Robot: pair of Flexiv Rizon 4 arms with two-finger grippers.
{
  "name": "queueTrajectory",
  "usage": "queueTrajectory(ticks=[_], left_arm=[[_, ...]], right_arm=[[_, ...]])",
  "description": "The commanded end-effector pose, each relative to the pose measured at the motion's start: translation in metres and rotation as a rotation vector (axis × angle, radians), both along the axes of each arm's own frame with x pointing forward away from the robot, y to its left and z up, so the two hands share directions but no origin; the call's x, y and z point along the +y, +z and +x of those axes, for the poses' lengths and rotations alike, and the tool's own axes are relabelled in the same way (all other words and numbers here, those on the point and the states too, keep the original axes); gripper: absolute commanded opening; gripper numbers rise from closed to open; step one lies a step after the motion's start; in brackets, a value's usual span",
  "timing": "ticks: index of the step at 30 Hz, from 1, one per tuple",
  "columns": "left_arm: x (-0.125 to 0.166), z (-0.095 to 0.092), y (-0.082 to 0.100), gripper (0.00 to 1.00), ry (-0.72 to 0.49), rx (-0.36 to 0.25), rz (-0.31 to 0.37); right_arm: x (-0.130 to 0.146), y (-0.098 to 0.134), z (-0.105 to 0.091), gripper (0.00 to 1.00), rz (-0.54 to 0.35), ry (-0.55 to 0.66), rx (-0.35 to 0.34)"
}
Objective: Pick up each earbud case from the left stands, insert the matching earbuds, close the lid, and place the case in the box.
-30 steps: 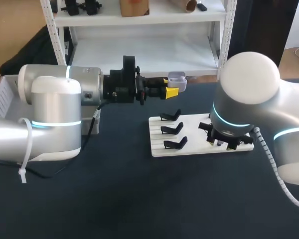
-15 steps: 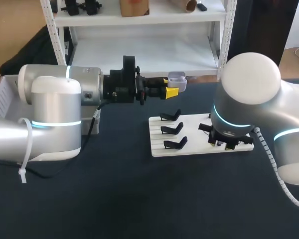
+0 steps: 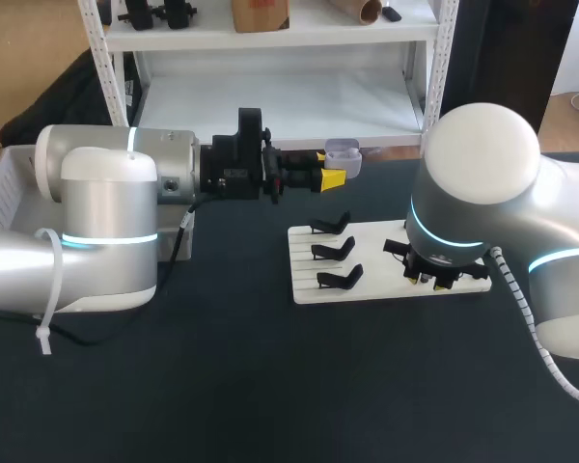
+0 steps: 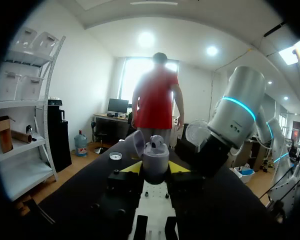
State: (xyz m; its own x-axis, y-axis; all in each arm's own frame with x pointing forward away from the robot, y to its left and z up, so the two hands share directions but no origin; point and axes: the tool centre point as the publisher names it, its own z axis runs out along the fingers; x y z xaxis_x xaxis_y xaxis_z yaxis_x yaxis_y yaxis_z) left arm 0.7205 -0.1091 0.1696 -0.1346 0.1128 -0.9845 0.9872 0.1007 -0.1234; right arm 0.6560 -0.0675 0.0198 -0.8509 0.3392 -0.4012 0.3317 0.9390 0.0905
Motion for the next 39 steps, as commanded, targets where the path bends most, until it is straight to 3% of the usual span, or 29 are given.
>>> queueTrajectory(ticks=[1, 7, 14, 20, 22, 24, 27, 33, 39], left_arm=[[0.000, 0.000, 0.000, 0.00, 0.001, -0.001, -0.002], [0.000, 0.000, 0.000, 0.00, 0.001, -0.001, -0.002], [0.000, 0.000, 0.000, 0.00, 0.001, -0.001, -0.002], [0.000, 0.000, 0.000, 0.00, 0.001, -0.001, -0.002], [0.000, 0.000, 0.000, 0.00, 0.001, -0.001, -0.002], [0.000, 0.000, 0.000, 0.00, 0.001, -0.001, -0.002], [0.000, 0.000, 0.000, 0.00, 0.001, -0.001, -0.002], [0.000, 0.000, 0.000, 0.00, 0.001, -0.001, -0.002], [0.000, 0.000, 0.000, 0.00, 0.001, -0.001, -0.002]], right_arm=[[0.001, -0.001, 0.000, 0.30, -0.004, -0.004, -0.006], [0.002, -0.002, 0.000, 0.29, -0.008, -0.005, -0.007], [0.001, -0.003, 0.002, 0.20, -0.015, -0.008, -0.009], [0.001, -0.003, 0.002, 0.20, -0.019, -0.007, -0.008], [0.001, -0.003, 0.002, 0.15, -0.021, -0.005, -0.008], [0.001, -0.003, 0.002, 0.02, -0.023, -0.006, -0.008], [-0.001, 0.001, 0.001, 0.00, -0.029, -0.011, -0.011], [-0.007, 0.032, -0.007, 0.00, -0.012, -0.003, -0.013], [-0.007, 0.071, -0.027, 0.00, -0.025, 0.158, 0.080]])
